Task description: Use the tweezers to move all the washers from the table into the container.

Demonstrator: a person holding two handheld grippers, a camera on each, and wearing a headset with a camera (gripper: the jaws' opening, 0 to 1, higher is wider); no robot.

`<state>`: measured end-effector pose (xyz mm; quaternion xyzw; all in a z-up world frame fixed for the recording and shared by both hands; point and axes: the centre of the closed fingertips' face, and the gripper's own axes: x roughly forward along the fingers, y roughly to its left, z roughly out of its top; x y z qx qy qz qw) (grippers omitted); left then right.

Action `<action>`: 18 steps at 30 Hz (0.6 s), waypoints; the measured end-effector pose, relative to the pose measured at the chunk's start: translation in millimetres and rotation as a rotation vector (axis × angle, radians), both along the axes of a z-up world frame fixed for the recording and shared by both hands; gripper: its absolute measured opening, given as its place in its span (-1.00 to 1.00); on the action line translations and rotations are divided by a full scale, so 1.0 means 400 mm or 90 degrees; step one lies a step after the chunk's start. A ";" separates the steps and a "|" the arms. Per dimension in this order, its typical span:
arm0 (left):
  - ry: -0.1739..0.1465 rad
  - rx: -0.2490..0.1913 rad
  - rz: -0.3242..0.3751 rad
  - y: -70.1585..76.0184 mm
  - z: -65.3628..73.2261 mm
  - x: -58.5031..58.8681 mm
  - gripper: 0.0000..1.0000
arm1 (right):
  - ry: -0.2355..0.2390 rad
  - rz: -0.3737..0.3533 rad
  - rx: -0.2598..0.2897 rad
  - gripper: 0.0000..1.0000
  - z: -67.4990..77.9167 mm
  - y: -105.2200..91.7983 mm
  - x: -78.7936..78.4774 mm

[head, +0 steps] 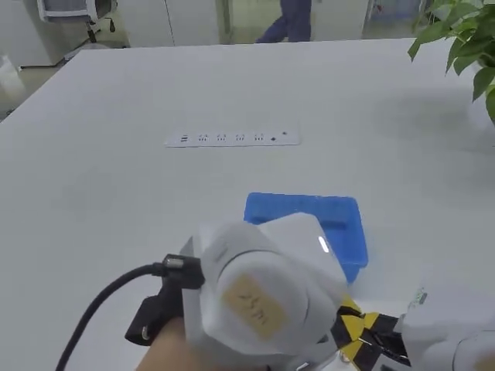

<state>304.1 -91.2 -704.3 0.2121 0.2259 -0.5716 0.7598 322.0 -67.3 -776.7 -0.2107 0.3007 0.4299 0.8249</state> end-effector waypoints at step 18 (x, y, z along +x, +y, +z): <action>-0.138 -0.017 0.038 0.014 0.154 0.128 -1.00 | -0.100 0.009 0.033 -0.94 0.168 0.035 0.151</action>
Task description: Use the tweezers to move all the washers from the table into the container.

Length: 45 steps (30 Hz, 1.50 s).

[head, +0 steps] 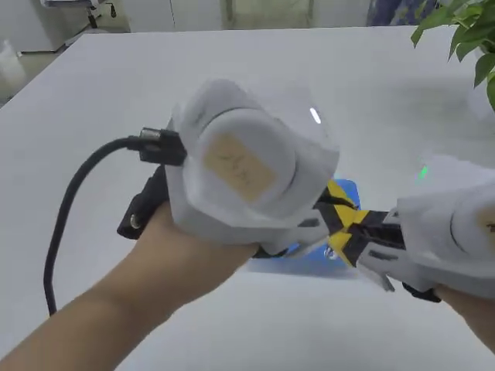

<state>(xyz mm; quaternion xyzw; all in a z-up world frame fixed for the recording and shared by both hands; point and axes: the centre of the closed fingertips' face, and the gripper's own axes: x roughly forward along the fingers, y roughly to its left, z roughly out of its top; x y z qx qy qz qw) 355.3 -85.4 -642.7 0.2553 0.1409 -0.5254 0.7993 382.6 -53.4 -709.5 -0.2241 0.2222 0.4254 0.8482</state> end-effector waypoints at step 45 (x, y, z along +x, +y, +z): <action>0.050 0.038 0.043 0.022 -0.138 0.114 -1.00 | 0.022 -0.010 -0.042 -0.90 -0.140 0.003 0.102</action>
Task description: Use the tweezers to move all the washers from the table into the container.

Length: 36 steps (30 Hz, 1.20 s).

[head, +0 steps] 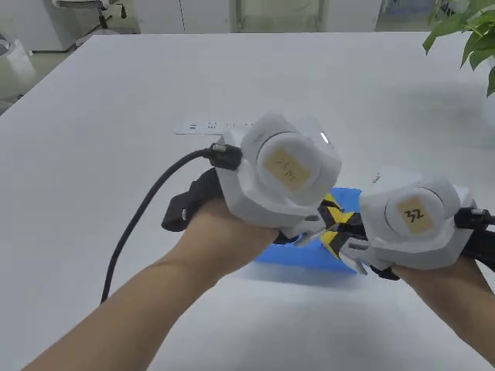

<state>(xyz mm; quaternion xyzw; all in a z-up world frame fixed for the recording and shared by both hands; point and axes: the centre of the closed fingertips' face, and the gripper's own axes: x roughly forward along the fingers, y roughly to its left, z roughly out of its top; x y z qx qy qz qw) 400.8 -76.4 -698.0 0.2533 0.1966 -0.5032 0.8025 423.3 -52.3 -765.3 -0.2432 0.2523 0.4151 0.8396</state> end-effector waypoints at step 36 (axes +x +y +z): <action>0.117 0.089 -0.147 0.051 -0.142 -0.282 -1.00 | 0.076 0.018 -0.048 -0.82 -0.093 -0.051 -0.297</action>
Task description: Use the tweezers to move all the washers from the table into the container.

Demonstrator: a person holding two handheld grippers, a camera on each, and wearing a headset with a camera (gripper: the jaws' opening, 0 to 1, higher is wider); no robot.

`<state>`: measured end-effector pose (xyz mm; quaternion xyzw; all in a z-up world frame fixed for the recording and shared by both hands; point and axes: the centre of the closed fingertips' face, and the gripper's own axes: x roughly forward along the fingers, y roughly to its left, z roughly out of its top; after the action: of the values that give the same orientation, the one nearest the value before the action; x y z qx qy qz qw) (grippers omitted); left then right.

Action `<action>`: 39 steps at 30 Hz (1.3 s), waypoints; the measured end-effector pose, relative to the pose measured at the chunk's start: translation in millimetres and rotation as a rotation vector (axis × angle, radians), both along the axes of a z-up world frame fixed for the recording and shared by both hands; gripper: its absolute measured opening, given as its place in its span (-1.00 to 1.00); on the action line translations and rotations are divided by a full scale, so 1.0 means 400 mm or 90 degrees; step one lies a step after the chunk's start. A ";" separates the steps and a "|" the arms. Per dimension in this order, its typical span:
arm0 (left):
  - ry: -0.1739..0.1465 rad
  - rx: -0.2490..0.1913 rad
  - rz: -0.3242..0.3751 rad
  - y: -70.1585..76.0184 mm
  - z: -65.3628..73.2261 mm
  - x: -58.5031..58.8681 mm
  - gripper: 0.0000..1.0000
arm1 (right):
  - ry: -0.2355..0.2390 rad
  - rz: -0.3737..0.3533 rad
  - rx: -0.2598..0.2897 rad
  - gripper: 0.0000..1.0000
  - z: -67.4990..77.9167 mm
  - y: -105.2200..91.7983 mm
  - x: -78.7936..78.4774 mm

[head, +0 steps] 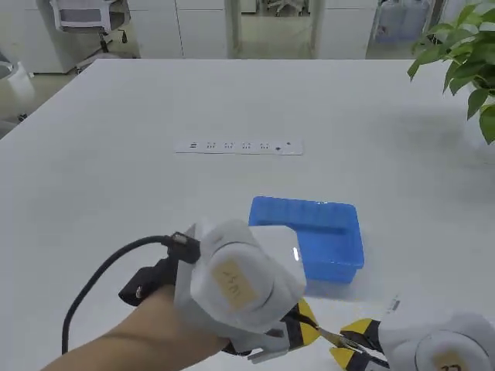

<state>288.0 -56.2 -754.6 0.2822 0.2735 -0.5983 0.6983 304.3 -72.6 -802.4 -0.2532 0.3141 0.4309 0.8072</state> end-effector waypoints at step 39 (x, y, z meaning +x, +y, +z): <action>0.065 -0.102 0.423 0.206 -0.014 0.027 0.79 | 0.046 -0.203 0.131 0.44 0.141 -0.101 -0.016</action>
<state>298.9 26.1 -760.2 0.0919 0.3374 -0.3709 0.8603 298.0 -113.1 -746.1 -0.1008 0.3330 0.3365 0.8750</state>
